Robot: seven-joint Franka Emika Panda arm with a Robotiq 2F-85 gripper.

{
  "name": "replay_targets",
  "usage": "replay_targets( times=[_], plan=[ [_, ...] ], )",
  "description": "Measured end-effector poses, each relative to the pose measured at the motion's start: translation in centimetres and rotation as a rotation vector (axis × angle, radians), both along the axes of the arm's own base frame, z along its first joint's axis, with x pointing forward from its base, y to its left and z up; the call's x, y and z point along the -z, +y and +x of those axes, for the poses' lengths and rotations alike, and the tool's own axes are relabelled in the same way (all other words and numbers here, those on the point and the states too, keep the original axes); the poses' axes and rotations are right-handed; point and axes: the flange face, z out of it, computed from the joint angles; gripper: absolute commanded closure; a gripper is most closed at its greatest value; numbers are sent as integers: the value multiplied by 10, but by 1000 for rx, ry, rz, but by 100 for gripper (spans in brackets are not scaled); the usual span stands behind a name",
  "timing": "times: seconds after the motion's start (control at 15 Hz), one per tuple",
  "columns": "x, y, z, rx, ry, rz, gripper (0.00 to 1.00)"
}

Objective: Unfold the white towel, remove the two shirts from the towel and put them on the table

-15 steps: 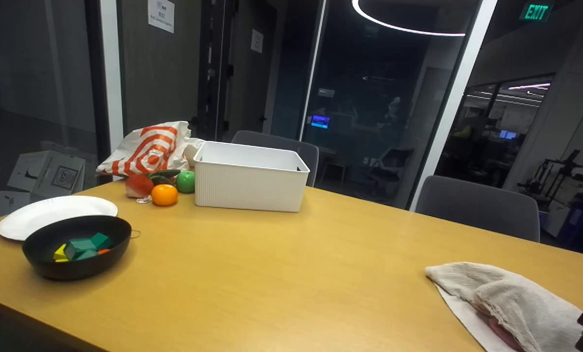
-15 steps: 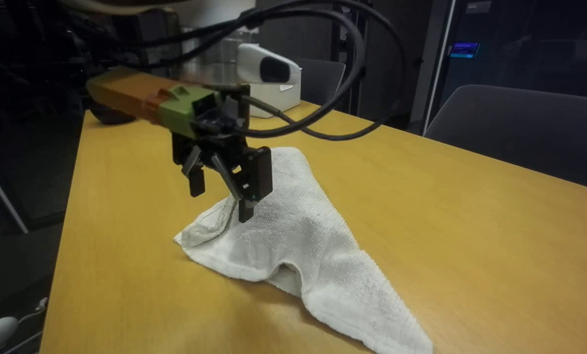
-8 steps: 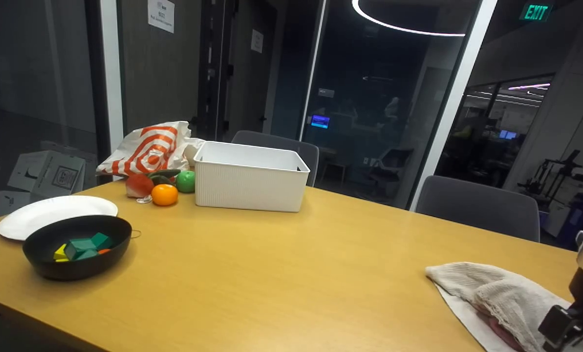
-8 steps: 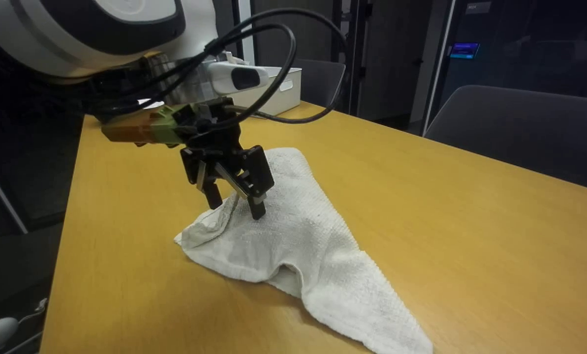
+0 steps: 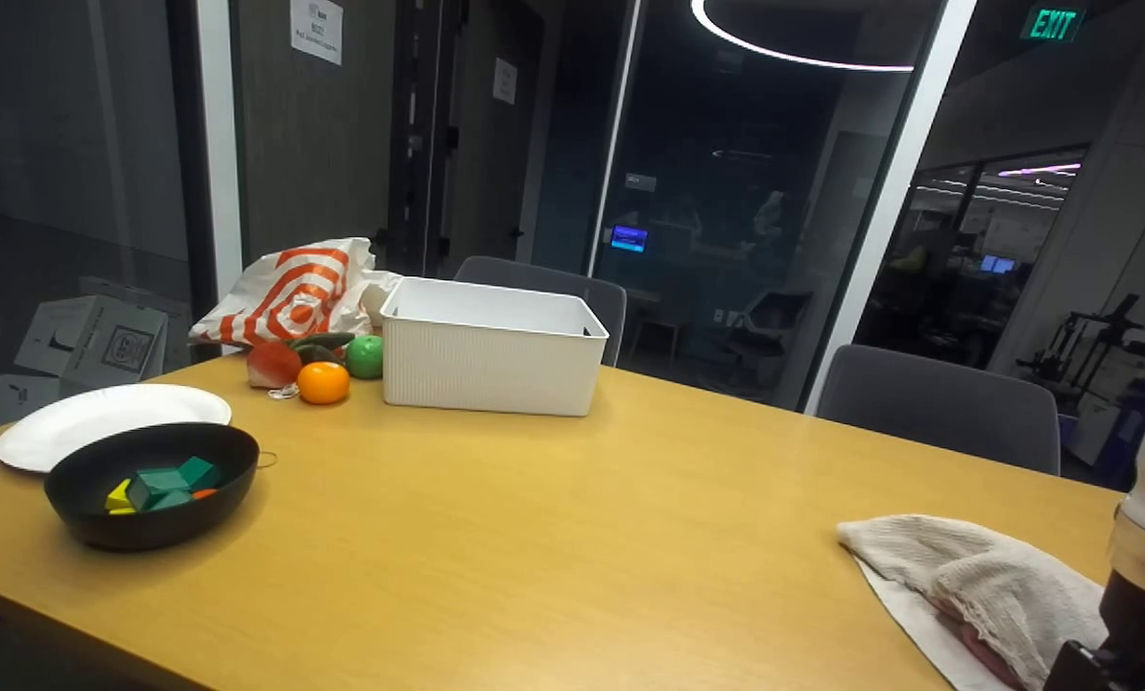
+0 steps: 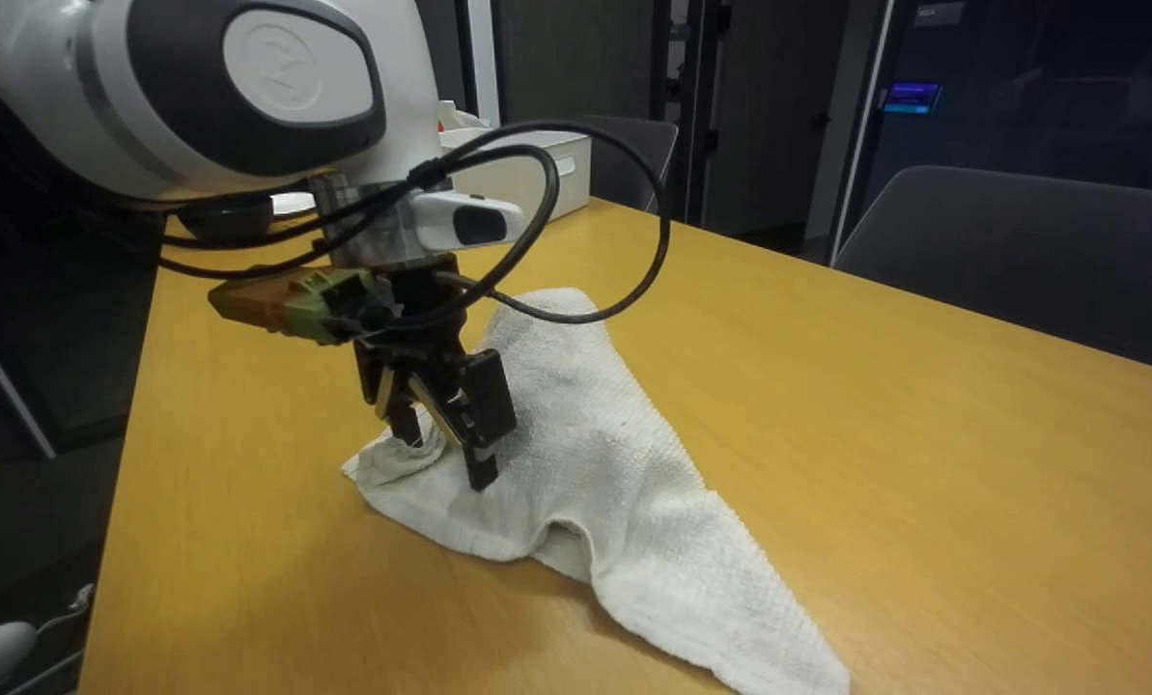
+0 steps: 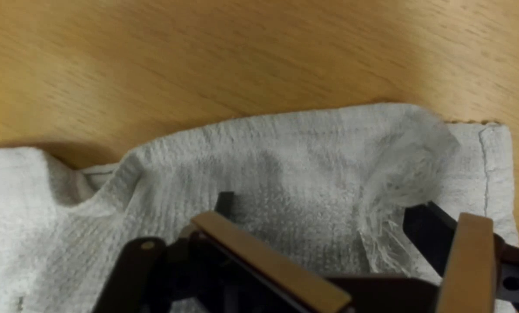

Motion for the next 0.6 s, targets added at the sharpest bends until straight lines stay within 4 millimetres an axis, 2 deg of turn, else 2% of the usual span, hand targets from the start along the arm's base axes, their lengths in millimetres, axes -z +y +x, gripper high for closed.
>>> replay_targets(
  times=[0.07, 0.13, 0.33, 0.6],
  plan=[
    [5, 0, -1, 9, 13, 1, 25],
    [11, 0, -1, 17, 25, 3, 26],
    [20, -2, -1, 39, 46, 5, 51],
    [17, -6, 2, 60, 40, 12, 79]
  ],
)
